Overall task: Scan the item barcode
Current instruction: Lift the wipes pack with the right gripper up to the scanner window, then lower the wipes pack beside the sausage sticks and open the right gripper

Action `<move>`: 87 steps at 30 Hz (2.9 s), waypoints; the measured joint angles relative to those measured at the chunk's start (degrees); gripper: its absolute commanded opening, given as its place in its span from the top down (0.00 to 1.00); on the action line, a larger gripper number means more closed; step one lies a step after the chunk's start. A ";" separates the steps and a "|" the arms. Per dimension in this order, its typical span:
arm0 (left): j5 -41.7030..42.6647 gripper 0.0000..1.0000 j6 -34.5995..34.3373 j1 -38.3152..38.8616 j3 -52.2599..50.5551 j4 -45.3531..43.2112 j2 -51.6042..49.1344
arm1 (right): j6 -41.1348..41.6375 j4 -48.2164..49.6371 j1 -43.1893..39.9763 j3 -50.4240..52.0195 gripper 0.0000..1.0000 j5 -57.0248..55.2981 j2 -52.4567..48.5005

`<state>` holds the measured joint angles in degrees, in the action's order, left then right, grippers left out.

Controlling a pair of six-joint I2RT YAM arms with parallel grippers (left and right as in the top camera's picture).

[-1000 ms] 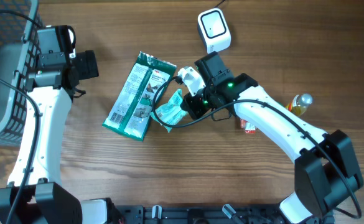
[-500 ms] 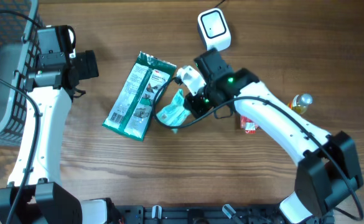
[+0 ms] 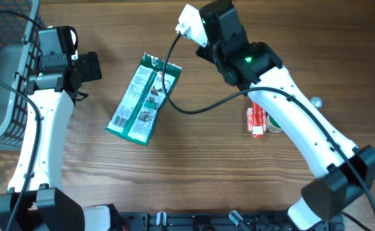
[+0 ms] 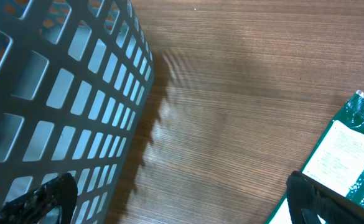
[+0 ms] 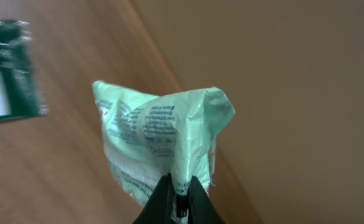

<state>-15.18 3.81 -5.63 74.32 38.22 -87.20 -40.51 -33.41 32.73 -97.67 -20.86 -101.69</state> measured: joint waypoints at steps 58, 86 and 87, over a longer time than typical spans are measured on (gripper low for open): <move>0.02 0.00 0.00 0.00 0.00 -0.02 0.00 | 7.45 13.88 -6.64 -0.07 0.96 -4.00 -21.92; 0.00 0.00 0.00 0.00 0.00 -0.04 0.00 | 25.88 -40.72 -6.64 11.32 0.82 28.04 -2.21; 0.00 0.00 0.00 0.00 0.00 -0.02 0.00 | 25.51 -39.69 -6.64 13.05 0.76 28.26 -2.29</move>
<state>-15.18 3.81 -5.63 74.32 38.20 -87.20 -15.00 -73.10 26.09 -84.62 7.40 -103.98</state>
